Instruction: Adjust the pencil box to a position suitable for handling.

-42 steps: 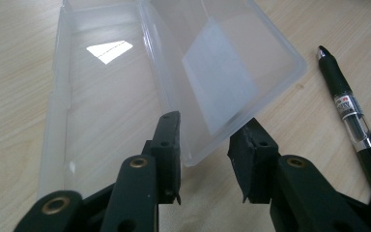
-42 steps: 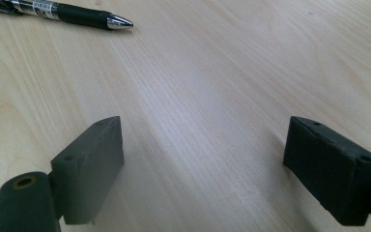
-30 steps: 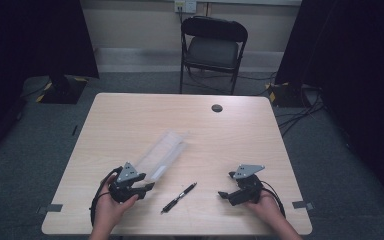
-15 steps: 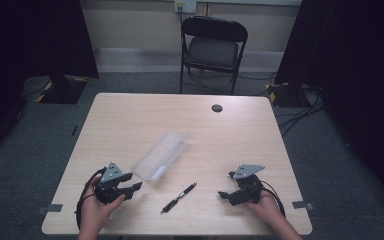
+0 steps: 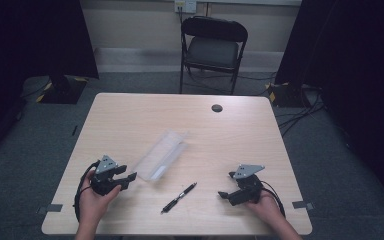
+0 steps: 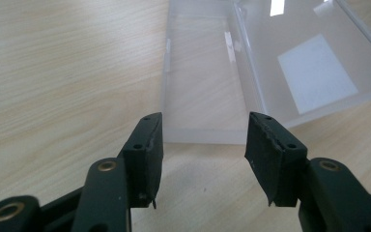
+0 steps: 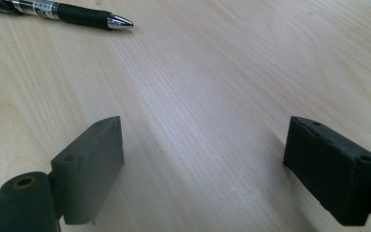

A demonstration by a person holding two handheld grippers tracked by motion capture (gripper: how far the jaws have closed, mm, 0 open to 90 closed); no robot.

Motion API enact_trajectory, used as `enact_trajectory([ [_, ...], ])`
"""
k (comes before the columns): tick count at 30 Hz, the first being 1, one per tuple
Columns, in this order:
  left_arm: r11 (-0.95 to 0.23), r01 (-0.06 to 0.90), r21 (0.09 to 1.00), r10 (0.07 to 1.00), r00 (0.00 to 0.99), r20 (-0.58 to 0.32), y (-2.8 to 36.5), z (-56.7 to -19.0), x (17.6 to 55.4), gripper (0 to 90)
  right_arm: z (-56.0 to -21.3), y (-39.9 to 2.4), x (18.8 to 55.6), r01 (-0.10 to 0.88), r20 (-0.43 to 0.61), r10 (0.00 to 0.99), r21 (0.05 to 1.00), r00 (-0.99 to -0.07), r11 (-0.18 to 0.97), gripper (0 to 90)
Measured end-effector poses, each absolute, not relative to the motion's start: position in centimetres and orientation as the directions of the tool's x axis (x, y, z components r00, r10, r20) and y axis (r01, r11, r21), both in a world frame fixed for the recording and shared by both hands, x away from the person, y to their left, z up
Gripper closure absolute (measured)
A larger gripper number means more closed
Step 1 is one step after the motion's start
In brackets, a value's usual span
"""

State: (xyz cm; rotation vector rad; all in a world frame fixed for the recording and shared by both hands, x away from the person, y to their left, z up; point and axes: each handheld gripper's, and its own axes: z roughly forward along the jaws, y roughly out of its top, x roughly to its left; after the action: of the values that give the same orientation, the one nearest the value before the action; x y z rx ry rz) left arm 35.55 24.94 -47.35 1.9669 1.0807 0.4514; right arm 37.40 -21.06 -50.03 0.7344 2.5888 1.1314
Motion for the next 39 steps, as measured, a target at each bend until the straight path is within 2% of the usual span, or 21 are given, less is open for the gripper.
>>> enact_trajectory([
  [3, -0.262, 0.535, 0.803, 0.824, 0.557, -0.102, 24.9, -47.6, 36.2, 49.0, -50.0, -21.1, 37.4, 0.355, -0.003, 0.526, 0.734, -0.85, 0.578, 13.1],
  [10, -0.242, 0.55, 0.799, 0.848, 0.521, -0.102, 24.4, -47.7, 37.9, 51.4, -50.0, -21.1, 37.4, 0.355, -0.003, 0.526, 0.734, -0.85, 0.578, 13.1],
  [16, -0.262, 0.558, 0.788, 0.849, 0.522, -0.088, 23.6, -48.1, 39.1, 58.6, -50.0, -21.1, 37.4, 0.355, -0.003, 0.526, 0.735, -0.85, 0.578, 13.1],
  [18, -0.27, 0.578, 0.77, 0.853, 0.515, -0.087, 23.2, -48.3, 39.4, 63.0, -50.0, -21.1, 37.4, 0.355, -0.003, 0.526, 0.735, -0.85, 0.578, 13.1],
  [24, -0.271, 0.613, 0.742, 0.861, 0.499, -0.098, 23.1, -48.9, 39.6, 68.7, -50.0, -21.1, 37.4, 0.355, -0.003, 0.526, 0.735, -0.85, 0.578, 13.1],
  [25, -0.273, 0.622, 0.734, 0.862, 0.497, -0.101, 23.1, -49.0, 39.6, 74.2, -50.0, -21.1, 37.4, 0.355, -0.003, 0.526, 0.735, -0.85, 0.578, 13.1],
  [26, -0.257, 0.638, 0.726, 0.868, 0.483, -0.118, 23.2, -49.1, 39.5, 74.2, -50.0, -21.1, 37.4, 0.355, -0.003, 0.526, 0.735, -0.85, 0.578, 13.1],
  [27, -0.225, 0.659, 0.718, 0.872, 0.466, -0.154, 23.0, -49.1, 39.4, 79.8, -50.0, -21.1, 37.4, 0.355, -0.003, 0.526, 0.735, -0.85, 0.578, 13.1],
  [30, -0.223, 0.67, 0.708, 0.873, 0.46, -0.16, 22.9, -49.1, 39.4, 85.4, -50.0, -21.1, 37.4, 0.355, -0.003, 0.526, 0.735, -0.85, 0.578, 13.1],
  [39, -0.216, 0.672, 0.708, 0.878, 0.452, -0.161, 21.5, -49.1, 39.8, 87.6, -50.0, -21.1, 37.4, 0.355, -0.003, 0.527, 0.734, -0.85, 0.578, 13.1],
])
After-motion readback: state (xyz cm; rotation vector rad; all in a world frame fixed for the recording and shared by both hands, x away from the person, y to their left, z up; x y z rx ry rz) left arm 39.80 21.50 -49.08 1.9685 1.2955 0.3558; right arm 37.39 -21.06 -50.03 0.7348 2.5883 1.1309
